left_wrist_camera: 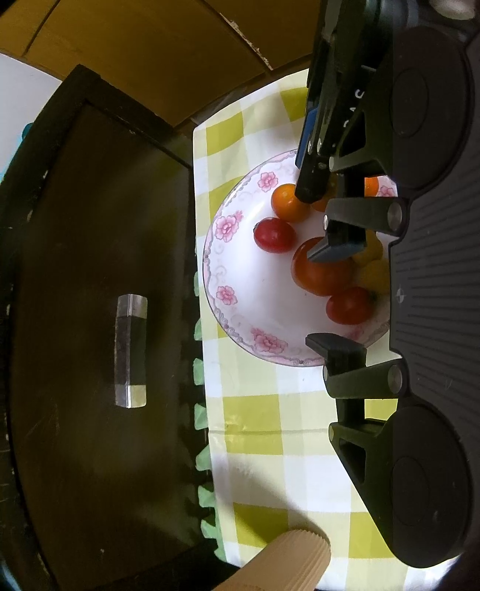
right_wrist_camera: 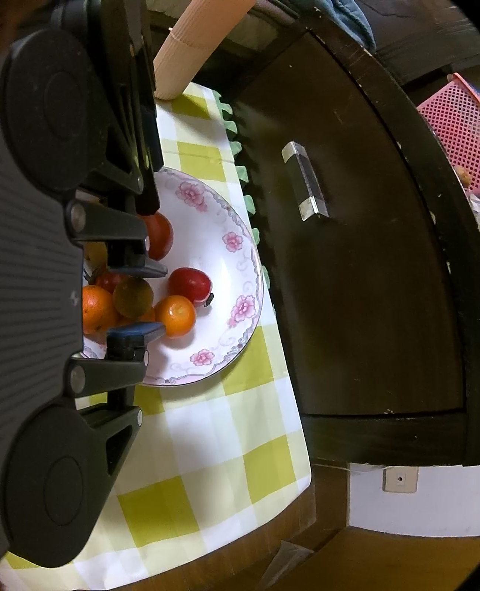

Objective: Organize fruits

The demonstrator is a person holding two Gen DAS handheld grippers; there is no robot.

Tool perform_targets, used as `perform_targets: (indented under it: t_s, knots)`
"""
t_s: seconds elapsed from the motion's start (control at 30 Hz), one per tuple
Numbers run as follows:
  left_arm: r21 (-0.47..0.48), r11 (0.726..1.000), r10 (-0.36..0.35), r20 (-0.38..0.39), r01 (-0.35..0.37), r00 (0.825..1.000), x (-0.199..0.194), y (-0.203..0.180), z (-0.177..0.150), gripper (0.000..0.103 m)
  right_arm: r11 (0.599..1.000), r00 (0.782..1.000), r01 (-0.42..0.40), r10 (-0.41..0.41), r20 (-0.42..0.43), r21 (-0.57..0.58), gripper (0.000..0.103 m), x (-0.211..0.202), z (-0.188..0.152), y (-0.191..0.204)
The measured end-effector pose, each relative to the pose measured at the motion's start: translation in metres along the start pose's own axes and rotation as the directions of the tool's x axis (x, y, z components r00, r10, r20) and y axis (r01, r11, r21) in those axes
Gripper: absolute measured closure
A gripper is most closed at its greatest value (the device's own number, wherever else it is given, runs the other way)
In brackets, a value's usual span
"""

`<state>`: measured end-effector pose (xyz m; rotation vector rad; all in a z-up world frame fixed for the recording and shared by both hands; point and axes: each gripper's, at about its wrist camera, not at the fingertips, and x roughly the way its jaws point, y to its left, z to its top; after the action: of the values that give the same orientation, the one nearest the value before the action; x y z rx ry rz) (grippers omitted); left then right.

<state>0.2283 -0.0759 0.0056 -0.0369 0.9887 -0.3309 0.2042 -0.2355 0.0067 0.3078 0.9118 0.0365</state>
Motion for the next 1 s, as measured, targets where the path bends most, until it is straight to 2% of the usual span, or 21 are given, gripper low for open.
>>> perform_targets:
  t_s: [0.5,0.7,1.0]
  knots:
    - [0.008,1.000,0.006,0.011,-0.006,1.000,-0.015,-0.002,-0.006,0.039,0.999,0.999,-0.020,0.019,0.030,0.038,0.074,-0.015,0.002,-0.002]
    - [0.050,0.998,0.029,0.019,-0.030,0.999,-0.024,-0.010,-0.016,0.028,0.999,0.999,-0.022,0.020,0.037,0.042,0.070,-0.025,-0.004,-0.004]
    - [0.073,0.995,0.062,0.013,-0.063,0.998,-0.039,-0.016,-0.042,0.018,0.999,0.999,0.038,-0.038,0.024,-0.014,0.066,-0.048,-0.027,-0.002]
